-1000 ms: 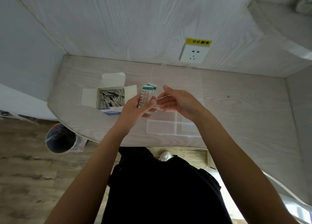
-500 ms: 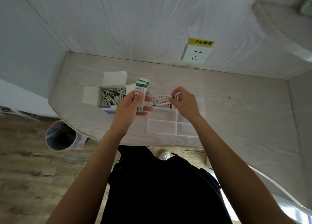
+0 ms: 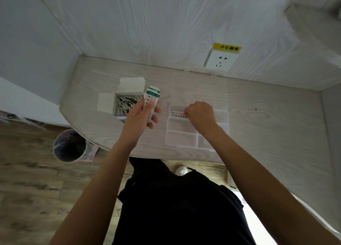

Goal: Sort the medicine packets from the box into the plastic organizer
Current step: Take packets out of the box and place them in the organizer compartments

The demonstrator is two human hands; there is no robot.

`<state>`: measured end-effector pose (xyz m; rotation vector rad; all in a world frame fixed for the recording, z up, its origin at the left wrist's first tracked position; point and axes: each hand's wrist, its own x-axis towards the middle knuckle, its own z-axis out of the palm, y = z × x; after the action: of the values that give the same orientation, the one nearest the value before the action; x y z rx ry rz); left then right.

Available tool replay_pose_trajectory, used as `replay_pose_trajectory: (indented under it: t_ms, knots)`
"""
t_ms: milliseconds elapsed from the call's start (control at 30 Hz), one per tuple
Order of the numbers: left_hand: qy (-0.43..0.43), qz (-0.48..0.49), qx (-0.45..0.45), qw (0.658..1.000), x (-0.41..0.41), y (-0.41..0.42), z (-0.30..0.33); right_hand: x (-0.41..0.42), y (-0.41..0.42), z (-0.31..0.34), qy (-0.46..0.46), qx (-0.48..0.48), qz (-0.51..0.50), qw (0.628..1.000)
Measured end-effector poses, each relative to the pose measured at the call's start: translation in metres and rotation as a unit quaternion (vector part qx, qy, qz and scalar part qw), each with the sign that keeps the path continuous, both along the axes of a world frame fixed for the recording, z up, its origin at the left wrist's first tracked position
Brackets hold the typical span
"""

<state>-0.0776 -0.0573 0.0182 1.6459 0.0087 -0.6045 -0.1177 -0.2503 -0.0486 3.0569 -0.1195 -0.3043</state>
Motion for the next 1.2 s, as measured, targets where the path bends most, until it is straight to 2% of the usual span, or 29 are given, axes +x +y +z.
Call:
replay_pose_trajectory:
  t_ms: [133, 200, 233, 300, 333, 367, 400, 467, 533, 600, 767, 867, 1033, 1100, 1200]
  knots:
    - [0.024, -0.014, -0.021, 0.999, 0.0, -0.002, 0.005, 0.001, 0.002, 0.008, -0.004, 0.031, -0.03, 0.999]
    - [0.012, -0.03, -0.011, 0.999, 0.0, -0.005, 0.007, -0.004, 0.005, 0.021, -0.072, 0.163, -0.125, 0.976]
    - [0.003, -0.042, -0.004, 0.999, 0.0, -0.006, 0.008, -0.007, 0.008, 0.029, -0.113, 0.286, -0.183, 0.934]
    - [-0.015, -0.071, 0.008, 0.997, -0.002, -0.011, 0.008, -0.011, 0.012, 0.049, -0.15, 0.523, -0.255, 0.799]
    - [-0.022, -0.083, 0.015, 0.996, -0.002, -0.014, 0.006, -0.012, 0.013, 0.059, -0.132, 0.599, -0.257, 0.747]
    - [-0.028, -0.097, 0.025, 0.995, -0.003, -0.017, 0.004, -0.014, 0.013, 0.064, -0.111, 0.64, -0.244, 0.72]
    - [-0.033, -0.118, 0.036, 0.992, -0.004, -0.022, 0.001, -0.017, 0.011, 0.067, -0.095, 0.652, -0.224, 0.719]
    - [-0.028, -0.16, 0.052, 0.985, -0.006, -0.031, -0.005, -0.021, 0.008, 0.065, -0.095, 0.628, -0.193, 0.748]
    - [0.015, -0.17, 0.039, 0.985, -0.01, -0.042, -0.01, -0.029, 0.002, 0.057, -0.125, 0.604, -0.212, 0.758]
    - [0.051, -0.151, 0.014, 0.987, -0.012, -0.05, -0.014, -0.037, -0.004, 0.051, -0.151, 0.595, -0.249, 0.749]
    - [-0.025, -0.154, 0.092, 0.983, -0.013, -0.059, -0.028, -0.051, -0.014, 0.04, -0.137, 0.604, -0.287, 0.731]
    - [-0.021, -0.154, 0.08, 0.985, -0.014, -0.063, -0.029, -0.056, -0.015, 0.037, -0.136, 0.604, -0.282, 0.733]
    - [-0.018, -0.21, 0.076, 0.975, -0.017, -0.064, -0.036, -0.054, -0.017, 0.03, -0.13, 0.6, -0.301, 0.729]
    - [0.001, -0.201, 0.074, 0.977, -0.019, -0.064, -0.039, -0.052, -0.019, 0.027, -0.13, 0.596, -0.32, 0.725]
    - [-0.044, -0.159, 0.095, 0.982, -0.016, -0.064, -0.043, -0.053, -0.022, 0.022, -0.133, 0.605, -0.359, 0.698]
